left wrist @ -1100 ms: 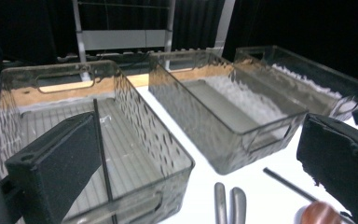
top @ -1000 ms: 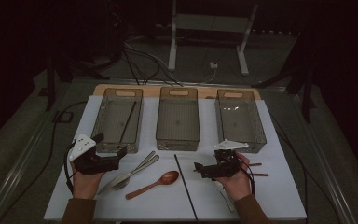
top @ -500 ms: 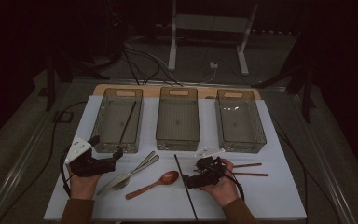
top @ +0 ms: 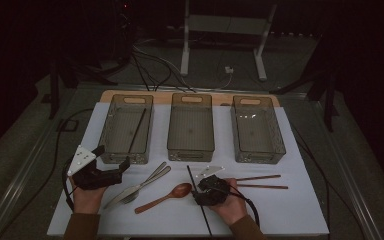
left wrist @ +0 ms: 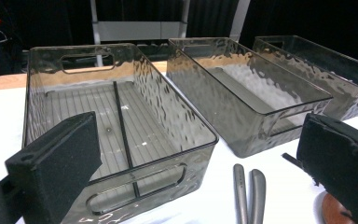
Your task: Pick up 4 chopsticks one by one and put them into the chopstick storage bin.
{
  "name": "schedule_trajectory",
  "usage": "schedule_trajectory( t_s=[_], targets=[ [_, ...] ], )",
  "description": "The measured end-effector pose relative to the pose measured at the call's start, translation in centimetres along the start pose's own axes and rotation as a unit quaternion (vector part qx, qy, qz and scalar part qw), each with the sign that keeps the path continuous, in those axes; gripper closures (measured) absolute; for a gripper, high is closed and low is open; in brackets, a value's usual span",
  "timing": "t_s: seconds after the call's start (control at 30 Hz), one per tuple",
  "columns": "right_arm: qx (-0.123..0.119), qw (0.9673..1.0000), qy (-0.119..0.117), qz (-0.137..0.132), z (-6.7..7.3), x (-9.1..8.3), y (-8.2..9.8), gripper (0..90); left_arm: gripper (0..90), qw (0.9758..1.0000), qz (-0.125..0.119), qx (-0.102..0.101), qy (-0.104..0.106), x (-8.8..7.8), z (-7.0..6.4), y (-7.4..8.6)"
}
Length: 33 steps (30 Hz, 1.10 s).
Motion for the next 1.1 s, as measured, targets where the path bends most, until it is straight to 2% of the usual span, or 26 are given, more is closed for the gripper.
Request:
schedule_trajectory(
  t_s=[0.17, 0.33, 0.53, 0.77, 0.87, 1.1],
  targets=[
    [-0.005, 0.9999, 0.004, 0.013, -0.27, -0.09, 0.16, 71.3, 0.7, 1.0000, 0.002, 0.001, 0.000, 0.07, -0.07, 0.05],
    [-0.001, 0.9997, 0.003, 0.022, -0.77, -0.30, 0.37, 81.8, 0.6, 1.0000, 0.004, 0.000, -0.001, 0.05, 0.00, 0.10],
    [0.012, 0.9996, -0.002, 0.026, -0.90, -0.34, 0.45, 83.9, 0.7, 1.0000, 0.007, 0.000, -0.002, 0.14, -0.06, 0.22],
    [0.044, 0.9985, -0.001, 0.032, -0.91, -0.27, 0.41, 84.3, 0.7, 0.9999, 0.013, 0.002, 0.001, 0.47, -0.41, 0.36],
    [0.041, 0.9985, 0.013, 0.033, -0.78, -0.28, 0.39, 87.0, 0.7, 0.9999, 0.015, 0.003, 0.003, 0.51, -0.52, 0.38],
    [0.045, 0.9985, 0.014, 0.029, -0.80, -0.42, 0.47, 87.1, 0.7, 0.9998, 0.019, 0.001, 0.008, 0.66, -0.68, 0.50]
  ],
)
Point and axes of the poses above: each handheld gripper's, and its own axes: x roughly forward along the jaws, y roughly out of its underside, z roughly to its left, the point moved 6 cm from there along x, roughly forward along the jaws, and after that the axes turned 3 degrees about y, right-handed, at the moved point
